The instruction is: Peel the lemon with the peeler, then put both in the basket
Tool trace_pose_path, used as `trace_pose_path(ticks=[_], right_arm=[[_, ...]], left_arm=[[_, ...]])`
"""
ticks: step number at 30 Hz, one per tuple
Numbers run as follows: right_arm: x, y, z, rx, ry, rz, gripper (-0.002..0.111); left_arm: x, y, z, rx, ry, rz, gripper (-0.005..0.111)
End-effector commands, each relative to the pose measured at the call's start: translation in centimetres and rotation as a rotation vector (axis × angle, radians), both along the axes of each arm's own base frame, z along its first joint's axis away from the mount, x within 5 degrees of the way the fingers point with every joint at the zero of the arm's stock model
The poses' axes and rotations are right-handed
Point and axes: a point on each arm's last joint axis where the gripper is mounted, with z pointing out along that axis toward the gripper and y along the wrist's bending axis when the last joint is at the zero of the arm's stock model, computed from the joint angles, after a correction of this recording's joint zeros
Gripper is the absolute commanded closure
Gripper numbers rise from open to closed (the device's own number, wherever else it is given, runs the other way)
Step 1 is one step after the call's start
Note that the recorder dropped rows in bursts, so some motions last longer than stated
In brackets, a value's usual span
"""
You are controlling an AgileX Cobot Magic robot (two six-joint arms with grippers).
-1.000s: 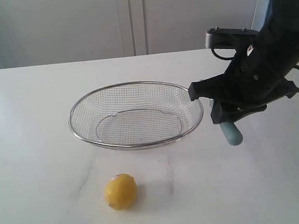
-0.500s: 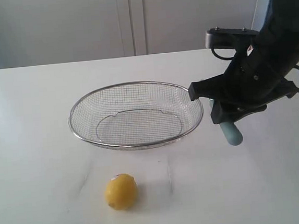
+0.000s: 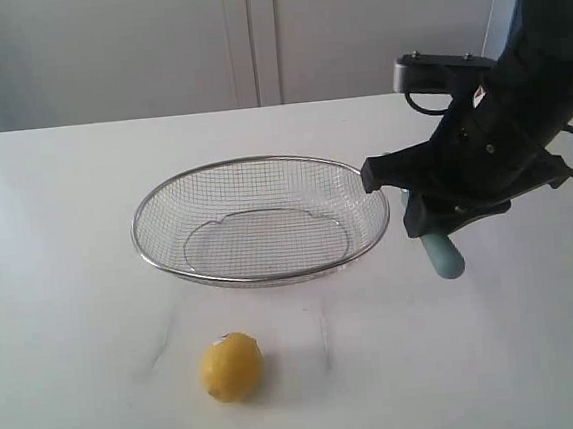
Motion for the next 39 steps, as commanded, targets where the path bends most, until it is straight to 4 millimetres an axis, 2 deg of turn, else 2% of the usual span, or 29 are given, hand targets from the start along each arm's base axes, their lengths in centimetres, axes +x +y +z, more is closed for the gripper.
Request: trace_pose_path(ticks=[1, 7, 24, 31, 39], right_arm=[[-0.2, -0.2, 0.3, 0.002, -0.014, 0.006, 0.108], [-0.2, -0.2, 0.3, 0.002, -0.014, 0.006, 0.108], [0.0, -0.2, 0.4, 0.007, -0.037, 0.002, 0.108], [0.1, -0.2, 0.4, 0.008, -0.04, 0.001, 0.108], [0.2, -0.1, 0.4, 0.015, -0.057, -0.003, 0.108]], left_arm=[[0.7, -0.4, -0.1, -0.054, 0.035, -0.017, 0.107], [1.4, -0.8, -0.7, -0.062, 0.078, -0.046, 0.107], [3.4, -4.1, -2.7, -0.086, 0.165, -0.156, 0.107], [4.5, -6.2, -4.0, -0.079, 0.206, -0.203, 0.107], [6.1, -9.2, -4.0, -0.061, 0.206, -0.277, 0.107]])
